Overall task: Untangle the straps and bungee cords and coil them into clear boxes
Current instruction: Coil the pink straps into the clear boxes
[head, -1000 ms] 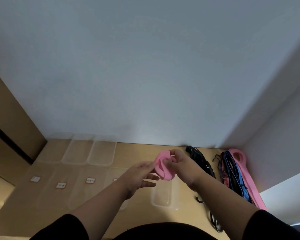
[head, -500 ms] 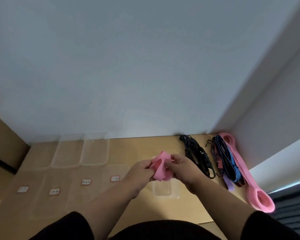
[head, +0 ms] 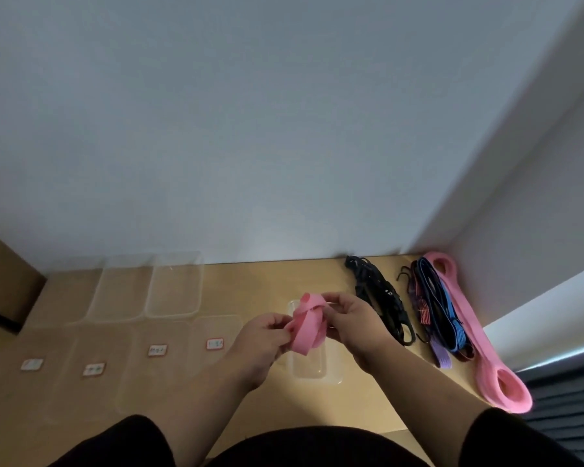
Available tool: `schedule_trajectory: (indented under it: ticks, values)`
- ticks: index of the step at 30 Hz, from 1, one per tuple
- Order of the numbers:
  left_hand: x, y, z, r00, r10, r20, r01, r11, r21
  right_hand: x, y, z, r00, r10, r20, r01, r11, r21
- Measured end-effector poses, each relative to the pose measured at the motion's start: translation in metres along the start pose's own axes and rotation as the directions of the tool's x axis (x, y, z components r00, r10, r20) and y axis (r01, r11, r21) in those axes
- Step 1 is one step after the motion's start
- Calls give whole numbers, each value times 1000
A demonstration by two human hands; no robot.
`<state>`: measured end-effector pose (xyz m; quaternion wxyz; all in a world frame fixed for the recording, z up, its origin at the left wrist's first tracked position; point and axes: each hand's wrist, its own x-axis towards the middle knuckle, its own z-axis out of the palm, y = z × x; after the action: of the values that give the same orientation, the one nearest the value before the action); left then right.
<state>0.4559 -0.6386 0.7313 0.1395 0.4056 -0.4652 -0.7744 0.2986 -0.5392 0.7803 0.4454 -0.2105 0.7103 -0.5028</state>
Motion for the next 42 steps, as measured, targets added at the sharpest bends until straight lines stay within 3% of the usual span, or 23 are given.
schedule_trajectory:
  ticks: [6,10,14,17,22,25,29,33,36,39,42]
  values:
    - [4,-2,14,995,-74,-69,67,992,-107,26,-1,-23,990,85,111,-89,996,29]
    - [7,-9,21,992,-84,-99,90,995,53,38,7,-27,977,150,154,-155,988,23]
    - [10,-17,21,972,-101,-212,133,981,142,52,19,-23,967,202,158,-201,979,-22]
    - [14,-22,19,965,-48,-256,121,954,276,61,31,-20,962,227,153,-221,974,-53]
    - [24,-22,21,956,57,-287,144,763,630,71,49,-8,960,259,110,-240,958,-159]
    - [32,-19,25,955,182,-235,115,501,858,76,53,-2,957,276,89,-254,946,-200]
    - [41,-18,30,955,255,-149,69,300,951,81,53,3,956,275,103,-254,951,-177]
    - [49,-22,31,947,298,-120,50,232,971,85,53,5,946,292,138,-260,942,-213]
    - [53,-27,29,950,292,-107,38,233,972,87,53,11,952,247,183,-149,891,-429]
    - [57,-30,26,944,283,-171,77,314,946,94,49,16,954,126,271,118,675,-729]
    - [61,-36,25,949,278,-152,71,280,957,93,57,20,950,40,309,235,560,-795]
